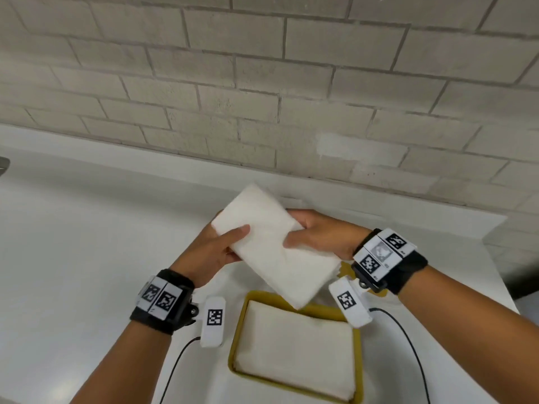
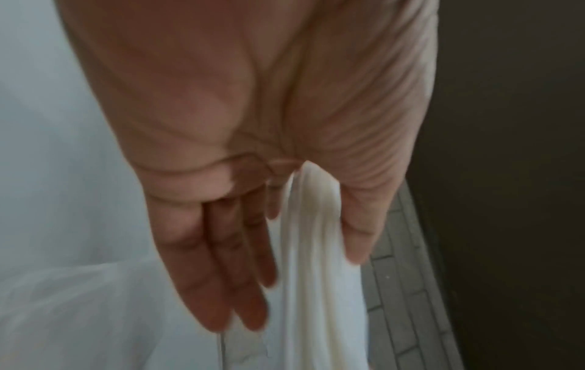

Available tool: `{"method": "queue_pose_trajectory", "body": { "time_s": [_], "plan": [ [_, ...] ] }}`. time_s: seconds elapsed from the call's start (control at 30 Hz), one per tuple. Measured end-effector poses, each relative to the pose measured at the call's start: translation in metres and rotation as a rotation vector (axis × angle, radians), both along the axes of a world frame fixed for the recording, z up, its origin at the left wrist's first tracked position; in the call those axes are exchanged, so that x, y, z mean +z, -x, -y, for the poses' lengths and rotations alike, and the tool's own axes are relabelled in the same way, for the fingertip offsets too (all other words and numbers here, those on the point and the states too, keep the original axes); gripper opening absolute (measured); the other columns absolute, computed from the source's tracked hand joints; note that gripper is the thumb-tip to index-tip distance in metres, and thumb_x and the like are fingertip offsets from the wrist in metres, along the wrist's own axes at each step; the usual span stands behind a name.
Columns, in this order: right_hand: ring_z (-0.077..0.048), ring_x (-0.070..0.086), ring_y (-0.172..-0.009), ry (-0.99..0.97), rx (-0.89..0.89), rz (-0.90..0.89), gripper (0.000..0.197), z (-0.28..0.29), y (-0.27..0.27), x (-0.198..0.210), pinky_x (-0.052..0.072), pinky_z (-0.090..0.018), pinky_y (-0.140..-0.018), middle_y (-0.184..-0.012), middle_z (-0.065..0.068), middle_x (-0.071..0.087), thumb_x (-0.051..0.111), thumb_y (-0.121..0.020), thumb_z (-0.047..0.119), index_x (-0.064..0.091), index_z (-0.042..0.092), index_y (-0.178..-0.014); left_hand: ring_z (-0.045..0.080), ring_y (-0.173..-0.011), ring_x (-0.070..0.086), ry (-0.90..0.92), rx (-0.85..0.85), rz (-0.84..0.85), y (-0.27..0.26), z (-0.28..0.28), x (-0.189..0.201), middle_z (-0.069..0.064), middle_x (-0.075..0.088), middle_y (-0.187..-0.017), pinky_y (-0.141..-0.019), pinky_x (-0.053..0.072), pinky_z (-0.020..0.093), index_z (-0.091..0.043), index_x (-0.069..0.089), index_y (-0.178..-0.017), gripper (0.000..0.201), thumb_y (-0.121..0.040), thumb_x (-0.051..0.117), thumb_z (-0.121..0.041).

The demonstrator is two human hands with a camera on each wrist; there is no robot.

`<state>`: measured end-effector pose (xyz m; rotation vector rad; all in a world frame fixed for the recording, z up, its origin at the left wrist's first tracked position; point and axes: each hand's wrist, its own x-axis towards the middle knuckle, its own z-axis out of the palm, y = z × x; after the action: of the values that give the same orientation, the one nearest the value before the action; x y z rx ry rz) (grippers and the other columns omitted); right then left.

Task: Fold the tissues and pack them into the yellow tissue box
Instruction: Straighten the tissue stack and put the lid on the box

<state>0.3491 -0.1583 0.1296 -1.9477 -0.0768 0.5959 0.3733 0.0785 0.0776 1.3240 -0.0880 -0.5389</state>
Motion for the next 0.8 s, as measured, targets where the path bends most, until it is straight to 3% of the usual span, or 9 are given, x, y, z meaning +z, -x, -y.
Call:
{"method": "queue_pose_trajectory", "body": {
  "time_s": [0.13,0.27,0.33,0.4,0.47,0.53,0.57,0.67,0.8],
  "plan": [
    [-0.012,0.073,-0.088,0.133,0.210,-0.054,0.031,0.002,0.044,0.011,0.058,-0.027,-0.072,-0.101,0.006,0.076,0.062,-0.093,0.007,0.065,0.024,-0.118,0.023,-0.110,0.072,-0.241,-0.119,0.142,0.038,-0.015,0.006,0.001,0.075,-0.120,-0.092,0.060,0.042,-0.027,0.062,-0.129,0.044,-0.093,0.070,-0.005],
    [-0.013,0.072,-0.101,0.262,0.293,-0.006,0.022,0.014,0.072,-0.016,0.058,-0.034,-0.090,-0.112,0.006,0.075,0.065,-0.097,0.022,0.064,0.020,-0.119,0.010,-0.106,0.072,-0.419,-0.091,0.278,0.085,-0.023,-0.017,-0.012,0.075,-0.116,-0.087,0.060,0.032,-0.042,0.054,-0.128,0.057,-0.080,0.084,-0.031],
    [-0.007,0.070,-0.104,0.296,0.299,-0.012,0.026,0.017,0.082,-0.029,0.055,-0.024,-0.091,-0.114,0.013,0.074,0.063,-0.099,0.029,0.063,0.028,-0.125,0.006,-0.103,0.072,-0.479,-0.063,0.301,0.104,-0.024,-0.032,-0.015,0.075,-0.114,-0.083,0.059,0.026,-0.046,0.048,-0.130,0.061,-0.081,0.083,-0.035],
    [0.005,0.062,-0.112,0.301,0.304,-0.004,0.030,0.017,0.090,-0.036,0.047,-0.014,-0.097,-0.119,0.024,0.069,0.060,-0.100,0.031,0.061,0.035,-0.129,-0.001,-0.100,0.071,-0.535,-0.070,0.336,0.119,-0.024,-0.039,-0.022,0.074,-0.111,-0.081,0.057,0.019,-0.043,0.050,-0.130,0.047,-0.091,0.075,-0.035],
    [0.014,0.060,-0.100,0.354,0.348,0.032,0.027,0.015,0.094,-0.043,0.044,-0.009,-0.087,-0.111,0.025,0.068,0.057,-0.101,0.028,0.063,0.031,-0.128,-0.003,-0.092,0.071,-0.591,-0.078,0.406,0.129,-0.025,-0.043,-0.024,0.075,-0.103,-0.078,0.057,0.017,-0.041,0.055,-0.127,0.033,-0.097,0.068,-0.035],
    [0.012,0.057,-0.086,0.439,0.371,0.082,0.025,0.012,0.097,-0.054,0.040,-0.010,-0.076,-0.100,0.024,0.065,0.057,-0.100,0.029,0.065,0.030,-0.124,-0.001,-0.079,0.069,-0.693,-0.076,0.506,0.130,-0.028,-0.049,-0.016,0.073,-0.086,-0.072,0.055,0.016,-0.042,0.054,-0.125,0.032,-0.097,0.067,-0.033],
    [0.010,0.056,-0.089,0.469,0.361,0.108,0.027,0.011,0.098,-0.059,0.040,-0.011,-0.078,-0.102,0.024,0.065,0.058,-0.099,0.032,0.064,0.031,-0.126,-0.001,-0.076,0.066,-0.763,-0.077,0.551,0.128,-0.028,-0.051,-0.017,0.068,-0.082,-0.068,0.051,0.012,-0.044,0.050,-0.128,0.038,-0.097,0.068,-0.032],
    [-0.001,0.061,-0.105,0.531,0.313,0.186,0.034,0.011,0.101,-0.069,0.049,-0.025,-0.095,-0.120,0.019,0.067,0.062,-0.096,0.034,0.064,0.030,-0.130,0.003,-0.074,0.063,-0.892,-0.129,0.665,0.124,-0.027,-0.059,-0.021,0.062,-0.087,-0.066,0.046,0.009,-0.046,0.044,-0.140,0.054,-0.095,0.069,-0.031],
    [-0.012,0.061,-0.116,0.638,0.311,0.260,0.045,0.007,0.111,-0.072,0.049,-0.031,-0.098,-0.127,0.011,0.066,0.064,-0.094,0.036,0.054,0.035,-0.139,-0.002,-0.071,0.054,-1.007,-0.159,0.754,0.122,-0.025,-0.064,-0.021,0.060,-0.096,-0.069,0.045,0.011,-0.046,0.037,-0.148,0.063,-0.094,0.068,-0.036]
  ]
}}
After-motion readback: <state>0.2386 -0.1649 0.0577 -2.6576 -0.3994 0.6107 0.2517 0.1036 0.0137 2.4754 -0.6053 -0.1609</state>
